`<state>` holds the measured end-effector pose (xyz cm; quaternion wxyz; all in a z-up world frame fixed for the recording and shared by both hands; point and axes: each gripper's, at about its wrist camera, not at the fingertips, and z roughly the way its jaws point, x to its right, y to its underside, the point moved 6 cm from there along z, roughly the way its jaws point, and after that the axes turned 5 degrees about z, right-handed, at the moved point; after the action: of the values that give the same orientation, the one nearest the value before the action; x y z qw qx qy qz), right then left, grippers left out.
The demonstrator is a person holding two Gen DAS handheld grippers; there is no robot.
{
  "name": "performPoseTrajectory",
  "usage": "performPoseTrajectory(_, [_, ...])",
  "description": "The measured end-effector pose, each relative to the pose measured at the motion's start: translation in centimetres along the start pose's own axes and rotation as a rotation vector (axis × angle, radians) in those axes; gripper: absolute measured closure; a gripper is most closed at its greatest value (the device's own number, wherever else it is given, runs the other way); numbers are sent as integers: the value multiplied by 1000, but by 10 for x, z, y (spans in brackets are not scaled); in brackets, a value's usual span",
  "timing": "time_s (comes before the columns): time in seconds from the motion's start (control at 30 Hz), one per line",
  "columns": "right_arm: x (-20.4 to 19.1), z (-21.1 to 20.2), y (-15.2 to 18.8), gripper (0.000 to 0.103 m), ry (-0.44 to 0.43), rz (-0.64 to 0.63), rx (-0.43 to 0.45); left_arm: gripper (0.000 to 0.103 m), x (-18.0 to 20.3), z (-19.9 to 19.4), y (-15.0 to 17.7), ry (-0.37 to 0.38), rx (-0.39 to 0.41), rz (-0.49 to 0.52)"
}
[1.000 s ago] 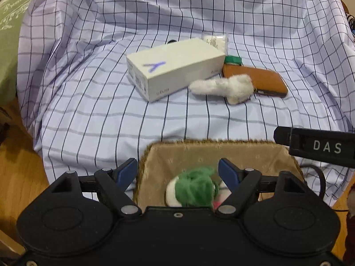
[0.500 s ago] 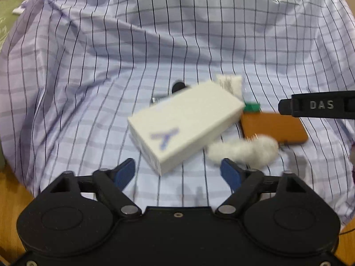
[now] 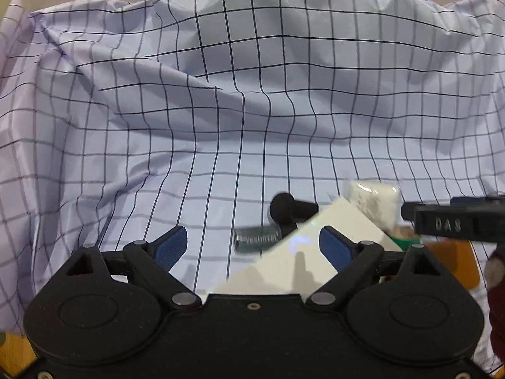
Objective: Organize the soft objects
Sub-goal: 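Close the right gripper on the white cotton packet while the left approaches the black-capped bottle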
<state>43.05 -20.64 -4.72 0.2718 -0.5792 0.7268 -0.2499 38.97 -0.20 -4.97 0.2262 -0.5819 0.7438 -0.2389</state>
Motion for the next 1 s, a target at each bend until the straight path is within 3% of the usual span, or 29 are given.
performPoseTrajectory(0.23, [2,40,-20,30,45,-27,-16,15,-9,28,-19,-9,-39,-19])
performPoseTrajectory(0.4, [12,58,-45,29,121,15,24,15,-9,39,-19,-14,-60,-13])
performPoseTrajectory(0.5, [15,58,-52,26,61,67,0,15,-8,44,-18,-20,-68,2])
performPoseTrajectory(0.67, [8,54,-51,10,-46,115,-39,15,-12,46,-18,-24,-77,-1])
performPoseTrajectory(0.73, [5,54,-48,8,-76,110,-59,15,-15,46,-18,-28,-78,-3])
performPoseTrajectory(0.9, [5,60,-45,8,-37,44,-62,14,-21,45,-20,-32,-78,-5])
performPoseTrajectory(1.0, [9,65,-40,8,-60,19,-96,14,-21,46,-21,-31,-81,-6])
